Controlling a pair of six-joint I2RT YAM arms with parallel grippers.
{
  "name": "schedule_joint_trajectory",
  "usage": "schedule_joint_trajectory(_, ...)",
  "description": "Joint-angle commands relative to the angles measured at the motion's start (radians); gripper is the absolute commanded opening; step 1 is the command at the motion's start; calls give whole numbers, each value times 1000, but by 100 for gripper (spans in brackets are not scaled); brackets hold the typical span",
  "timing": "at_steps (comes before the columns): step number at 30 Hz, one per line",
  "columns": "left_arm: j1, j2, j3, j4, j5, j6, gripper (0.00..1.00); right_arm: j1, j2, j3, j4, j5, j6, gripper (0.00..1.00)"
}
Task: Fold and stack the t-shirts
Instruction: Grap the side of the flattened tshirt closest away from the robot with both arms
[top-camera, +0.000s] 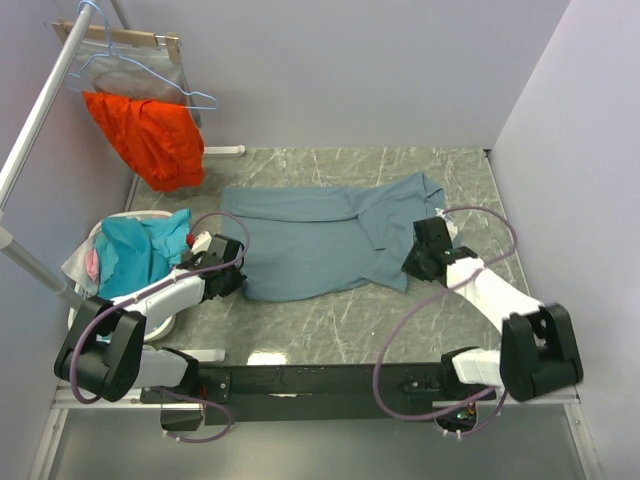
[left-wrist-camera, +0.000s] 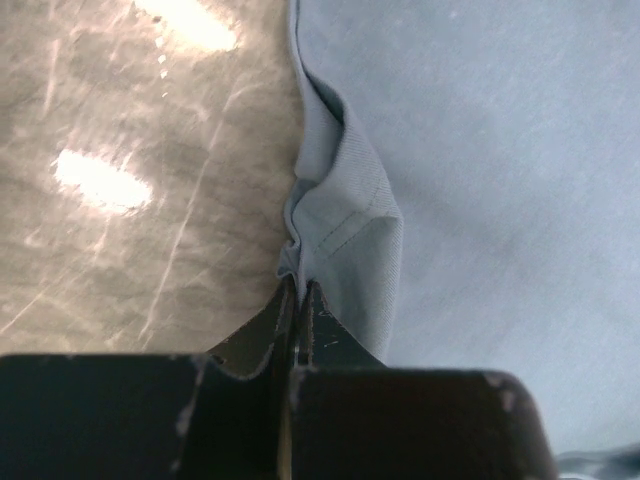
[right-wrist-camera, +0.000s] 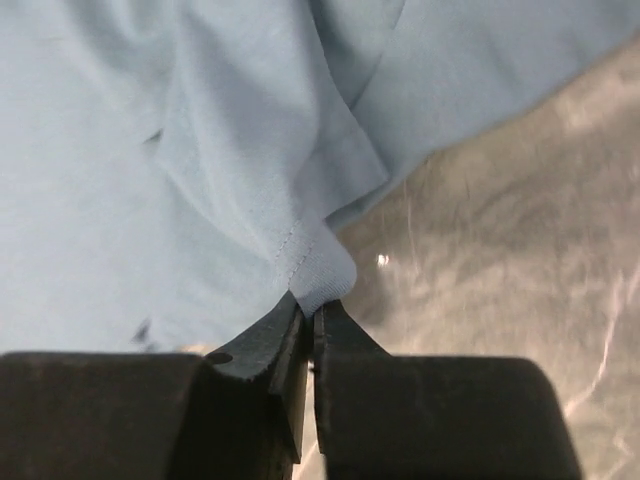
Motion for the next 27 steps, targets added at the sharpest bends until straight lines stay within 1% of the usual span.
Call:
schedule_joint_trajectory(1, -2, -39, 2, -128, -13, 34, 1, 27, -162, -51, -105, 11, 57, 1)
schedule_joint_trajectory(2, -2, -50, 5, -142, -13, 41, 1, 31, -226, -60, -149, 7, 74, 0)
schedule_joint_trajectory(4, -4, -85, 19, -185, -17, 47, 1, 60, -297, -88, -200, 7, 138, 0)
schedule_joint_trajectory(5, -2, -98, 30, -201, -17, 52, 1, 73, -368, -97, -254, 7, 158, 0)
schedule_joint_trajectory(7, -4, -133, 39, -252, -31, 55, 1, 93, -442, -125, -304, 16, 222, 0)
schedule_joint_trajectory(8, -4, -145, 48, -268, -36, 55, 1, 110, -510, -134, -356, 17, 242, 0)
schedule_joint_trajectory(10, -4, -179, 55, -312, -46, 57, 1, 122, -603, -159, -403, 13, 295, 0)
schedule_joint_trajectory(13, -5, -219, 48, -310, -17, 50, 1, 137, -694, -189, -463, 1, 336, 0)
schedule_joint_trajectory(18, -5, -201, 53, -334, -25, 32, 1, 139, -733, -208, -518, 11, 355, 0)
schedule_joint_trajectory(27, -7, -244, 65, -369, -69, -6, 1, 140, -688, -159, -507, 49, 326, 0)
